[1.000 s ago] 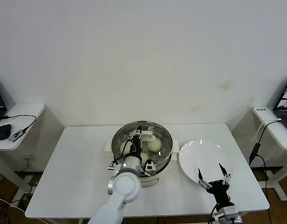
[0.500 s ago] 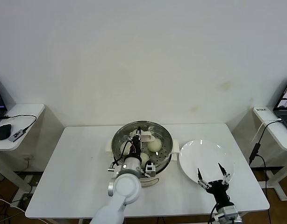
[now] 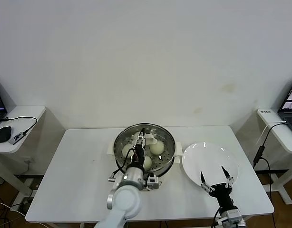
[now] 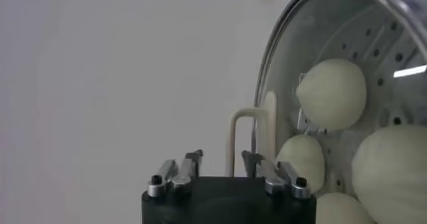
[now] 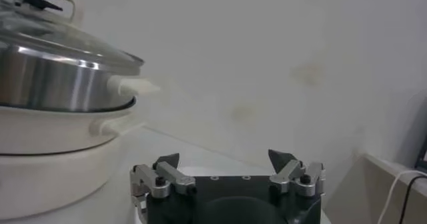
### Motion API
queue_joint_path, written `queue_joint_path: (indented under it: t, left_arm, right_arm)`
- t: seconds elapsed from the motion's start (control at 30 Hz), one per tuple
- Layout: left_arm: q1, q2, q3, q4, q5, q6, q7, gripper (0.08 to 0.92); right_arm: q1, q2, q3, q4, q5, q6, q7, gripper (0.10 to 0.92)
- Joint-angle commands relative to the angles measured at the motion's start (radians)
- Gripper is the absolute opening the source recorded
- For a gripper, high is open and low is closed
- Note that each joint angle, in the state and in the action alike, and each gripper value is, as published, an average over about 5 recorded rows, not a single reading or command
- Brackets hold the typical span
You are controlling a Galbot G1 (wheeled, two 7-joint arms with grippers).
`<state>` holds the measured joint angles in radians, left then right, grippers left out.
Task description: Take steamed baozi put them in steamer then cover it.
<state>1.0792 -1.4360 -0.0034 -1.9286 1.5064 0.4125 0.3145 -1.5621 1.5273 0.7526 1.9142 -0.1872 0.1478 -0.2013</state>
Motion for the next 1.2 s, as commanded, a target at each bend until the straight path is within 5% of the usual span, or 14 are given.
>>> queue_joint_path:
  t: [0.03, 0.17, 0.3, 0.47, 0.7, 1.2]
  left_arm:
    - [0.252, 0.101, -0.040, -0.319, -0.094, -0.024, -0.051, 0.663]
    - [0.445, 0.147, -0.108, -0.452, -0.295, -0.053, -0.146, 0.770]
    - [0.591, 0.174, -0.231, -0.511, -0.740, -0.123, -0.362, 0.817]
    - [0.669, 0.134, -0.471, -0.434, -1.401, -0.392, -0.583, 0.823]
    - [0.822, 0.113, -0.594, -0.345, -1.757, -0.530, -0.606, 0.823]
    - [0.936, 0.062, -0.560, -0.250, -1.701, -0.686, -0.572, 0.823]
  right_arm:
    - [-0.001, -0.006, 0.009, -0.002, 0.008, 0.000, 0.001, 0.823]
    - [-0.002, -0.017, 0.012, -0.001, 0.038, 0.002, 0.002, 0.823]
    - [-0.010, -0.045, -0.008, -0.002, 0.118, 0.004, 0.010, 0.823]
    - [-0.047, -0.095, -0.035, 0.020, 0.177, 0.013, 0.032, 0.823]
    - [-0.168, -0.207, -0.055, 0.065, 0.254, 0.015, 0.059, 0.823]
    - [-0.300, -0.257, -0.140, 0.110, 0.331, 0.003, 0.083, 0.823]
